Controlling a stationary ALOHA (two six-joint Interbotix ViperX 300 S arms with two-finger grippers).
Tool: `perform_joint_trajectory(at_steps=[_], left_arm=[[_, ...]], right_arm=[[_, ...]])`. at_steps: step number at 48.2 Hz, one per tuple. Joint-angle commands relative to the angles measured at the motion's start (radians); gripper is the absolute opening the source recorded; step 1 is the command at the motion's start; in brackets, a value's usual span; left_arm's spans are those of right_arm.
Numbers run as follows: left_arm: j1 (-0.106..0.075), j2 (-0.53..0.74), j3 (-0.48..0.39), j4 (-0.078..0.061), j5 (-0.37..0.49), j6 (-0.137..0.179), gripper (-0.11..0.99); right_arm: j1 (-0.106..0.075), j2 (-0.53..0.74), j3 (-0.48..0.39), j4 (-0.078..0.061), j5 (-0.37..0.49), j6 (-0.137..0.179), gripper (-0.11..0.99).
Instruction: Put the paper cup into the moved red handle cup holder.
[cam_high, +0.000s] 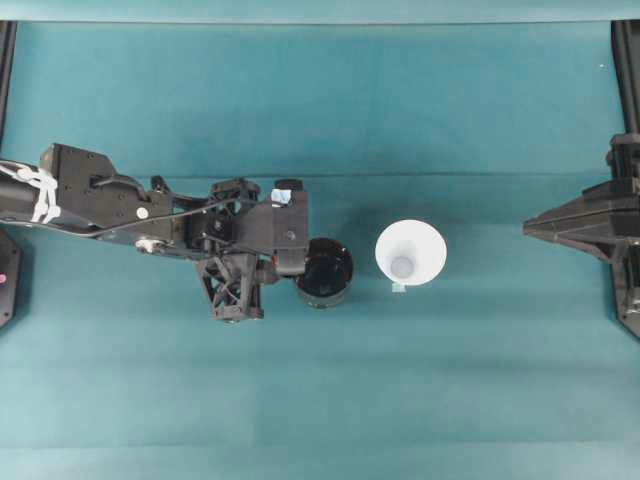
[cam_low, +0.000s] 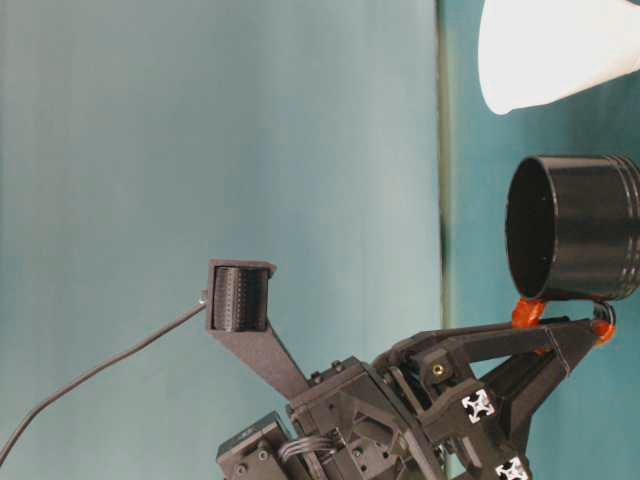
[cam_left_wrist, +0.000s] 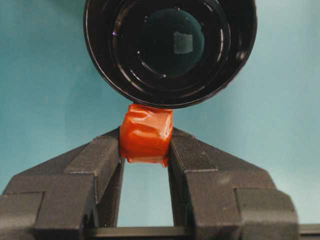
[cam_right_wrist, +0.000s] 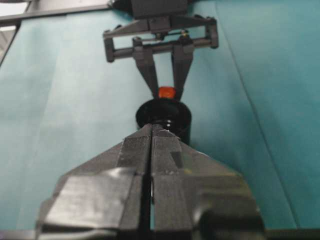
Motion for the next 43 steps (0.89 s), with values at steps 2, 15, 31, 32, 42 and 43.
perform_joint_trajectory(at_steps=[2,15,31,32,42,43], left_arm=[[-0.002,-0.002,-0.002,0.003,-0.003,-0.002,0.28],[-0.002,0.003,0.009,0.002,-0.003,-0.025,0.28],[-0.002,0.002,0.011,0.003,-0.008,-0.035,0.35],[-0.002,0.002,0.012,0.003,-0.008,-0.035,0.41],[-0.003,-0.002,0.012,0.002,-0.008,-0.023,0.95],[-0.003,-0.002,0.012,0.003,-0.009,-0.021,0.96]], right_arm=[[-0.002,0.008,-0.008,0.002,-0.005,0.006,-0.1],[-0.002,0.008,-0.008,0.002,-0.005,0.006,-0.1],[-0.002,0.008,-0.006,0.002,-0.005,0.006,-0.1],[-0.002,0.008,-0.008,0.002,-0.005,0.006,-0.1],[-0.002,0.008,-0.006,0.002,-0.005,0.006,-0.1],[-0.002,0.008,-0.008,0.002,-0.005,0.006,-0.1]])
